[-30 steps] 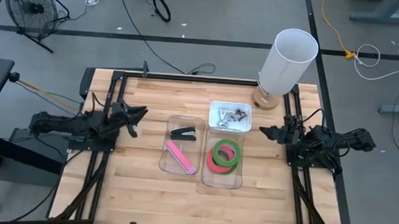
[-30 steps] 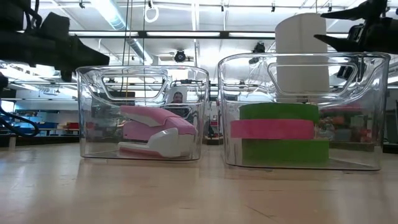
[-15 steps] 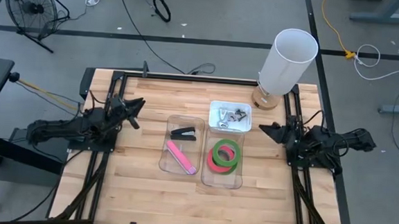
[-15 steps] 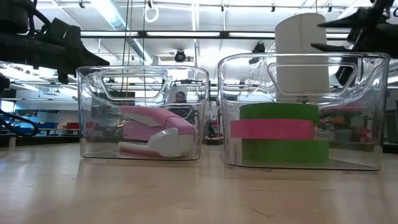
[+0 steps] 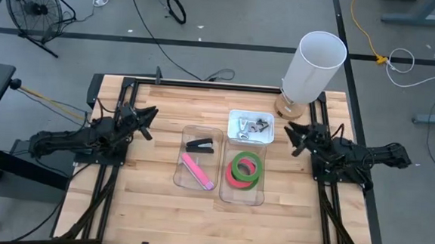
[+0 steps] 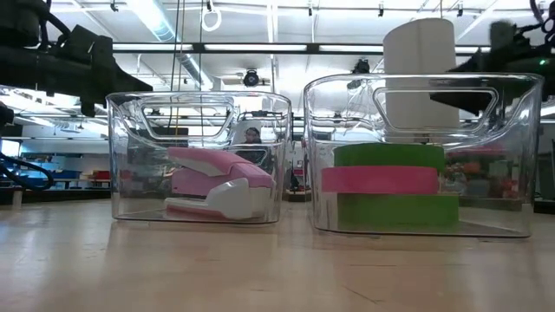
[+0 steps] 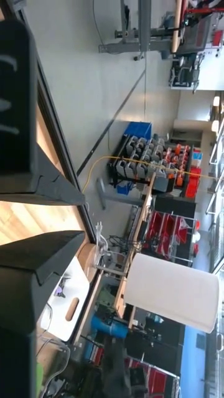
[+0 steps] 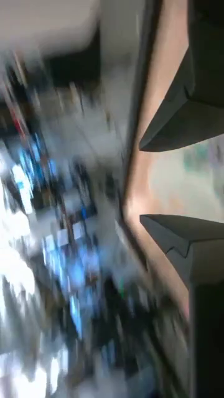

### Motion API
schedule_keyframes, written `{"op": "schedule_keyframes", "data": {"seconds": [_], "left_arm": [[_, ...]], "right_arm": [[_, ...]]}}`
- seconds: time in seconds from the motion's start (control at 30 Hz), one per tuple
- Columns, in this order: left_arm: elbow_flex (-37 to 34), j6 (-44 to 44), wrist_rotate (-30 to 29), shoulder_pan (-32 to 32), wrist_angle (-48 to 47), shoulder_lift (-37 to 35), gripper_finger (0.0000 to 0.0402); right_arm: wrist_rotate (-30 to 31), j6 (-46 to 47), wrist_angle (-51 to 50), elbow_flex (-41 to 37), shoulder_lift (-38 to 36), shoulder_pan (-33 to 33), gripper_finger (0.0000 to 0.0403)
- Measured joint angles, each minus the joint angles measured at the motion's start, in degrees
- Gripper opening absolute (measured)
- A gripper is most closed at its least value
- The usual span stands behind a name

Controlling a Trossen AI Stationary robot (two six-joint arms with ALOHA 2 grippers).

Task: Pick and place Stapler, Stapler remover, tape
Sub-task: Return to Home Position

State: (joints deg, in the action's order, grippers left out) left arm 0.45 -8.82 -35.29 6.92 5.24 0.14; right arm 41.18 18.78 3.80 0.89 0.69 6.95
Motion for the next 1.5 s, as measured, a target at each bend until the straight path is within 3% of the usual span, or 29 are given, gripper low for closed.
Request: {"op": "schedule_keyframes", "data": {"seconds": [0.1,0.17,0.43,0.63,0.87,0.97,1.3,1.43,1.5], "left_arm": [[-0.01,-0.02,0.00,0.00,0.09,0.00,0.0078],[-0.01,0.00,0.00,-0.02,0.11,0.00,0.0078],[-0.03,-0.01,0.00,-0.02,0.22,0.00,0.0078],[-0.03,0.00,0.00,-0.02,0.26,0.00,0.0078],[-0.03,-0.02,0.02,-0.02,0.32,0.00,0.0078],[-0.03,-0.02,0.02,-0.02,0.33,0.00,0.0078],[-0.03,-0.02,0.04,-0.04,0.41,0.00,0.0078],[-0.03,0.00,0.02,-0.03,0.48,0.00,0.0078],[-0.03,-0.01,0.00,-0.02,0.56,0.00,0.0078]], "right_arm": [[-10.11,1.49,1.09,0.02,-0.02,-0.83,0.0176],[-12.52,1.77,1.10,0.02,-0.02,-1.40,0.0176],[-13.97,-1.68,-0.26,0.03,-0.02,-3.00,0.0176],[-15.27,-11.94,-0.13,0.02,1.91,-2.96,0.0176],[-15.22,-6.17,0.18,0.02,2.01,-2.96,0.0176],[-15.41,-11.95,-0.01,0.02,2.24,-2.98,0.0176],[-33.89,-24.72,3.57,0.17,6.69,-2.83,0.0176],[-32.47,-24.21,-2.87,0.13,7.13,-2.90,0.0173],[-35.03,-24.14,-2.32,0.15,9.11,-2.88,0.0171]]}}
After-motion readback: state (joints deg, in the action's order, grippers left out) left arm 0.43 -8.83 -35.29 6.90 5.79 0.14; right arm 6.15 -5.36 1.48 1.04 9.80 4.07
